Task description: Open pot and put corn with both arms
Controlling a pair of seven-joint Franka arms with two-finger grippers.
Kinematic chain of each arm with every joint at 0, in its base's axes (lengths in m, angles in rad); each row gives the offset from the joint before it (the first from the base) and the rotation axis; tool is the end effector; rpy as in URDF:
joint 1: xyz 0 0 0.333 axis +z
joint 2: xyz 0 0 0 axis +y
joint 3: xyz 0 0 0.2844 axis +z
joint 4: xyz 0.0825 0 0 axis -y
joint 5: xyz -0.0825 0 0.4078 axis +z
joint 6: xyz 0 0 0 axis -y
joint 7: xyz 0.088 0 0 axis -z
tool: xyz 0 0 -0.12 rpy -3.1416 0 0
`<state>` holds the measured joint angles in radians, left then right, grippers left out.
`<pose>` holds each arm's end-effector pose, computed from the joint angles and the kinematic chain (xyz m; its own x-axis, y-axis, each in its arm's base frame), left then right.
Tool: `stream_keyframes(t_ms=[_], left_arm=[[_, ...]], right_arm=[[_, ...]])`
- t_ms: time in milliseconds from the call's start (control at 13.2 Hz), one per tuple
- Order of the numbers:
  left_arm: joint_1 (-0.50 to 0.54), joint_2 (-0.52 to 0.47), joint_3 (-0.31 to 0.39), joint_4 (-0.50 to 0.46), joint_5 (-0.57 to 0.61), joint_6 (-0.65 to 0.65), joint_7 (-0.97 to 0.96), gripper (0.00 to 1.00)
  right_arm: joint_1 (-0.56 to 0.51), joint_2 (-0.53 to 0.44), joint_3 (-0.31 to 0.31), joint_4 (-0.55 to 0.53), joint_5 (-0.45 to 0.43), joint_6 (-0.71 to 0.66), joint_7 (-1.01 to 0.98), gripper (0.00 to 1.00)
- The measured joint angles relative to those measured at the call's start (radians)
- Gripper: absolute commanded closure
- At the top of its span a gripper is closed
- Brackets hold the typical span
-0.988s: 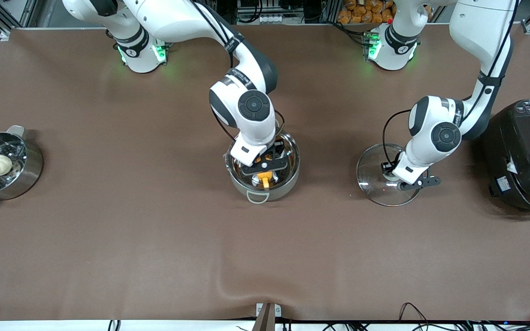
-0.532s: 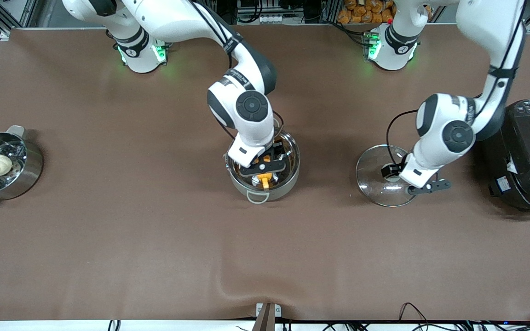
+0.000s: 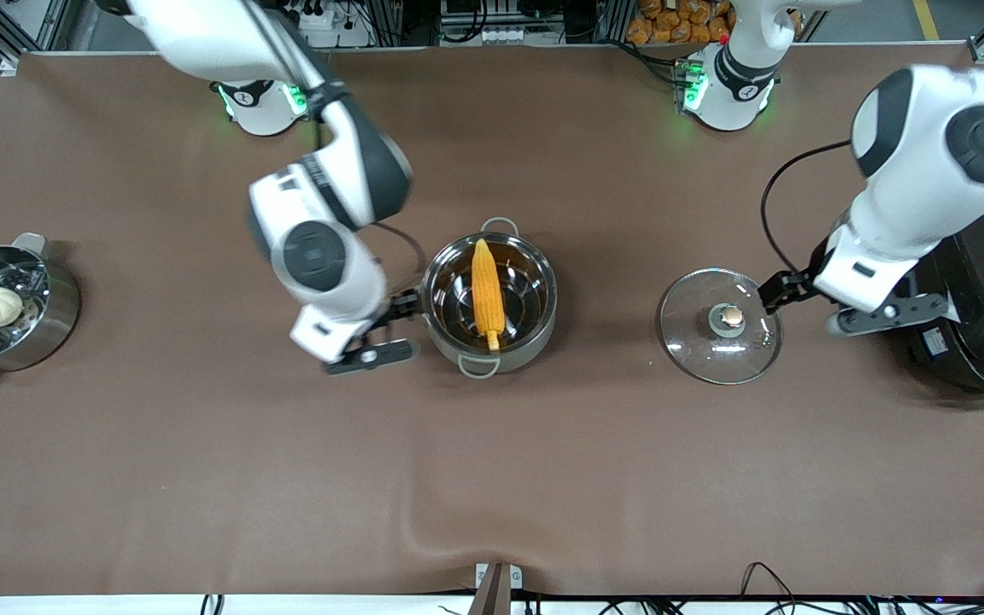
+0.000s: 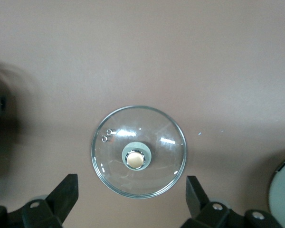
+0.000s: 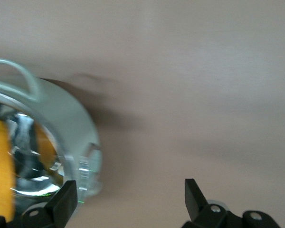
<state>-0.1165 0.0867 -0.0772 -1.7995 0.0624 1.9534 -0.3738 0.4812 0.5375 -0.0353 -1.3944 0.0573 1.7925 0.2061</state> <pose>0.6056 -0.1128 0.4476 0.9842 0.1571 0.0815 0.1595 -0.9869 -0.0246 0.6255 0.3091 0.3373 0.9642 0.2232 -0.1431 0.2246 -0.9744 -0.0064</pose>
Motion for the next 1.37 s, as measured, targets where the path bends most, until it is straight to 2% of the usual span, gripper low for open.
stream_keyframes(t_ms=[380, 532, 988, 1368], left_arm=[[0.001, -0.002, 0.002, 0.176, 0.0, -0.195, 0.0, 0.0], [0.001, -0.003, 0.001, 0.222, 0.0, -0.247, 0.0, 0.0], [0.0, -0.045, -0.002, 0.254, 0.0, -0.291, 0.023, 0.0], [0.0, -0.064, -0.006, 0.253, 0.0, -0.312, 0.03, 0.0]], right_arm=[[-0.214, -0.241, -0.004, -0.248, -0.002, -0.016, -0.309, 0.0], [-0.29, -0.331, -0.004, -0.296, -0.002, -0.046, -0.384, 0.0], [-0.473, -0.556, 0.0, -0.28, -0.003, -0.189, -0.447, 0.0], [-0.532, -0.585, -0.002, -0.159, -0.032, -0.334, -0.442, 0.0]])
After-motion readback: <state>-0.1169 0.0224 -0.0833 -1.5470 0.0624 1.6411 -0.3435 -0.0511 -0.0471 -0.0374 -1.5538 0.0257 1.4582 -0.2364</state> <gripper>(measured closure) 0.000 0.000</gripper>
